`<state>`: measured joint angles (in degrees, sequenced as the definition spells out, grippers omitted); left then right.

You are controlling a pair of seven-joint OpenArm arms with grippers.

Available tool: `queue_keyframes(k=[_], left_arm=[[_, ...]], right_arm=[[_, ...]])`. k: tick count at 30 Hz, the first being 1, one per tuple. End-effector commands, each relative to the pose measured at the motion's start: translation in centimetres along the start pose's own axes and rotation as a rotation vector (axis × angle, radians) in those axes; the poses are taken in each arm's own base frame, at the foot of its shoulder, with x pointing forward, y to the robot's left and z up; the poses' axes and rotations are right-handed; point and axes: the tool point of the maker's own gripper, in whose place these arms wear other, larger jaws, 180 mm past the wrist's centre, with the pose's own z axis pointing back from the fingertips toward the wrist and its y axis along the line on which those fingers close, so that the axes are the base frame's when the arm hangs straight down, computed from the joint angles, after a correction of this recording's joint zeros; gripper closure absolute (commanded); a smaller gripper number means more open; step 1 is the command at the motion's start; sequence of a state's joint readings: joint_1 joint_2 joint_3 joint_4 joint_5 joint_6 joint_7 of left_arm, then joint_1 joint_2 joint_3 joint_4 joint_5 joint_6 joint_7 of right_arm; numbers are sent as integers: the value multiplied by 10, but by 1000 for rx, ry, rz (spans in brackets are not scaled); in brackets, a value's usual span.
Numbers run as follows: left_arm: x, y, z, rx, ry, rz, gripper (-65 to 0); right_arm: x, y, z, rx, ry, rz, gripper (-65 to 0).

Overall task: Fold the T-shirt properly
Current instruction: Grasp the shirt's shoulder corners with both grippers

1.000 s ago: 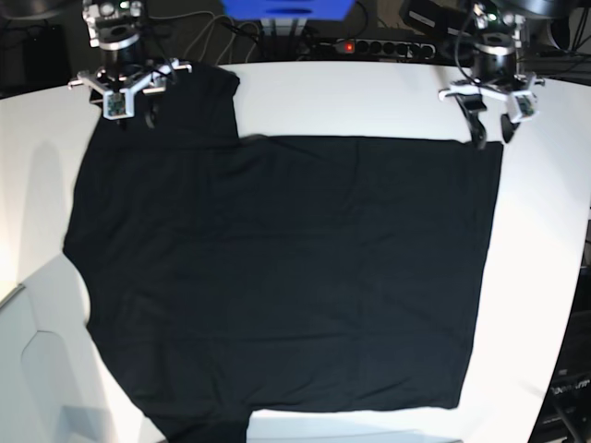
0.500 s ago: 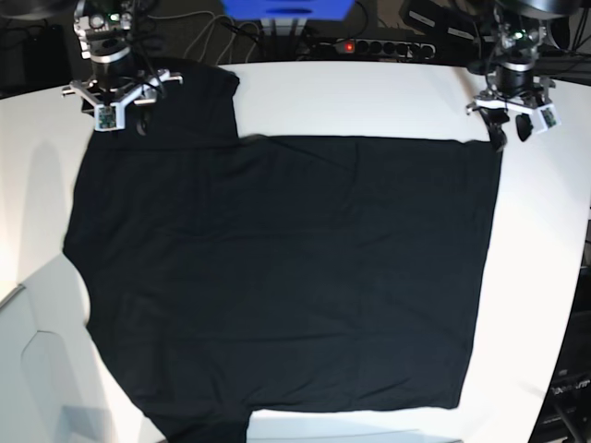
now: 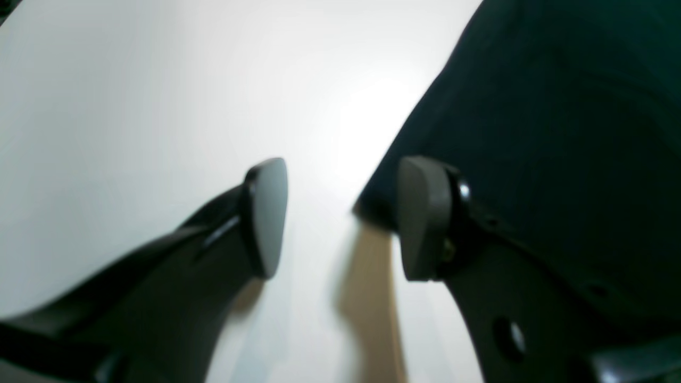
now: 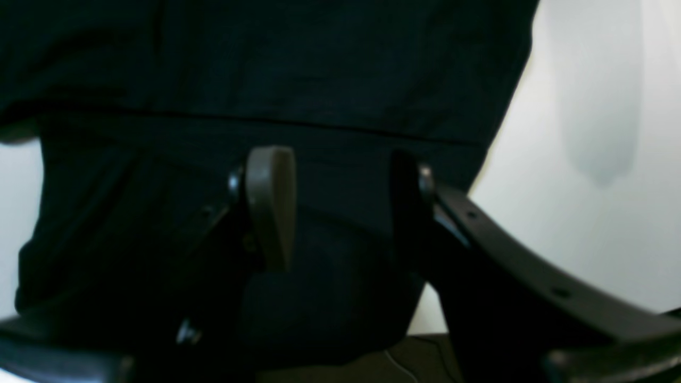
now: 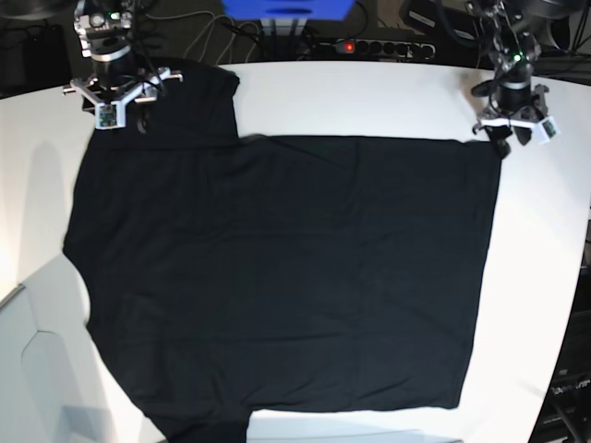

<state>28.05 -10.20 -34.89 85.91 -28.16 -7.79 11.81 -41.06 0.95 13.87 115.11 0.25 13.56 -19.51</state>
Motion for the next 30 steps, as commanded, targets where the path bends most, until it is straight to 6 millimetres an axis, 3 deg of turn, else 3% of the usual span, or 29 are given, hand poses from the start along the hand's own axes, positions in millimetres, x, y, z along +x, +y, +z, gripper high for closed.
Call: queue_keyframes(k=[1,4,15,18,25,30], left_arm=[[10,-1,0,-9,-34,-12,-325],[10,-12,-4,-36,-33,-12,-325],[-19,-9,-16,-16,41,-48,-318],[-24,-19,-15,-44,54,-61,-233],[-25,-20,-15,-46,56,-63,-7],[-24,-18,-14,-42,54,-63,0]], right_arm=[[7,0,3,8,-29,12,-296],[2,0,6,9,-15,13,-296],[0,0,7,9,-9,13,-296],[0,0,7,9,-9,13,-296],[4,-3,4,4,-21,22,-296],[13,-30,0,-74,-45,14,-298]])
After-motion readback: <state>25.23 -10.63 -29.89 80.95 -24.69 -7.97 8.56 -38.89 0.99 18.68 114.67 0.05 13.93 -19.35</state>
